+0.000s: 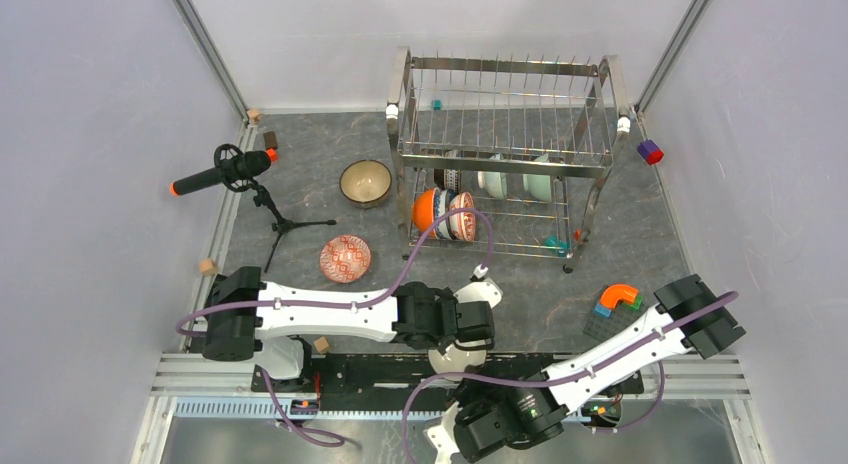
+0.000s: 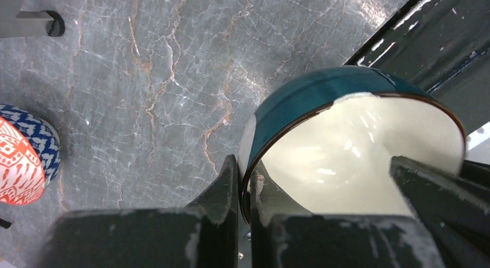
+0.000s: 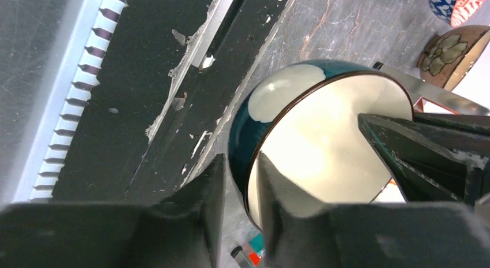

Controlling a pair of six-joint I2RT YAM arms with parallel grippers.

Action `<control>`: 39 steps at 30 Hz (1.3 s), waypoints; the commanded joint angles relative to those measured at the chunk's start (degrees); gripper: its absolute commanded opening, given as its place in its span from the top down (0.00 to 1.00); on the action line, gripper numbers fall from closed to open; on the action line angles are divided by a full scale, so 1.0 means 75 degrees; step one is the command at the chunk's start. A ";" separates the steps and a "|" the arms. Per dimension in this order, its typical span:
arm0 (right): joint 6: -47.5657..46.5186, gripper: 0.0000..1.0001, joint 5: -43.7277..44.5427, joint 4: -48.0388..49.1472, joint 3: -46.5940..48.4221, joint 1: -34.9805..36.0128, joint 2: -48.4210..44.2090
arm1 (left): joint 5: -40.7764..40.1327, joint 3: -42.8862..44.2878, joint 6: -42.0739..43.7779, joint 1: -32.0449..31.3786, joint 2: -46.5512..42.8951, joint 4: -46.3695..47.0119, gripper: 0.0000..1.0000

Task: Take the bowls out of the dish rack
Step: Place the bowl at the center of the board.

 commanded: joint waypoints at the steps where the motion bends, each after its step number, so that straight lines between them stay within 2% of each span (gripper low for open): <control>1: 0.0070 0.58 0.0373 0.0148 0.0356 0.0067 -0.0155 | 0.0164 -0.0087 -0.0120 -0.0062 -0.0420 0.0504 0.98; 3: 0.0197 0.43 0.0218 0.0283 0.0416 0.0068 -0.0298 | 0.0024 -0.0165 -0.0233 -0.0069 -0.0545 0.0595 0.98; 7: 0.0493 0.30 -0.0166 0.0487 0.0621 0.0069 -0.0558 | -0.0300 -0.0294 -0.0437 -0.0019 -0.0810 0.0734 0.98; 11: 0.0969 0.28 -0.0320 0.0581 0.0954 0.0078 -0.1005 | -0.0618 -0.0476 -0.0693 0.0181 -0.1168 0.0868 0.98; 15: 0.1664 0.26 -0.0019 0.1233 0.0905 0.0080 -0.1989 | -0.0827 -0.0998 -0.1131 0.0734 -0.1894 0.1171 0.98; 19: 0.2330 0.26 0.1250 0.2147 0.0417 0.0062 -0.2973 | -0.1259 -0.1610 -0.1889 0.1229 -0.2822 0.1292 0.98; 23: 0.2719 0.24 0.2760 0.3452 -0.0008 -0.0179 -0.3632 | -0.2028 -0.1981 -0.2951 0.1289 -0.3704 0.0998 0.98; 26: 0.3506 0.24 0.3144 0.4119 -0.0057 -0.1092 -0.3768 | -0.2421 -0.2177 -0.3921 0.1283 -0.4145 0.0648 0.98; 29: 0.4570 0.25 0.2321 0.4466 -0.0092 -0.2456 -0.3780 | -0.2606 -0.2224 -0.4895 0.1281 -0.4316 0.0149 0.98; 31: 0.4958 0.25 0.1877 0.4781 -0.0221 -0.3021 -0.3709 | -0.2716 -0.2088 -0.5508 0.1283 -0.4199 -0.0371 0.98; 36: 0.5548 0.27 0.1628 0.4592 -0.0118 -0.3773 -0.3151 | -0.2957 -0.1698 -0.7206 0.1277 -0.3612 -0.1946 0.98; 39: 0.5841 0.30 0.0998 0.4710 -0.0268 -0.4310 -0.2915 | -0.2893 -0.1787 -0.7844 0.1280 -0.3493 -0.2058 0.98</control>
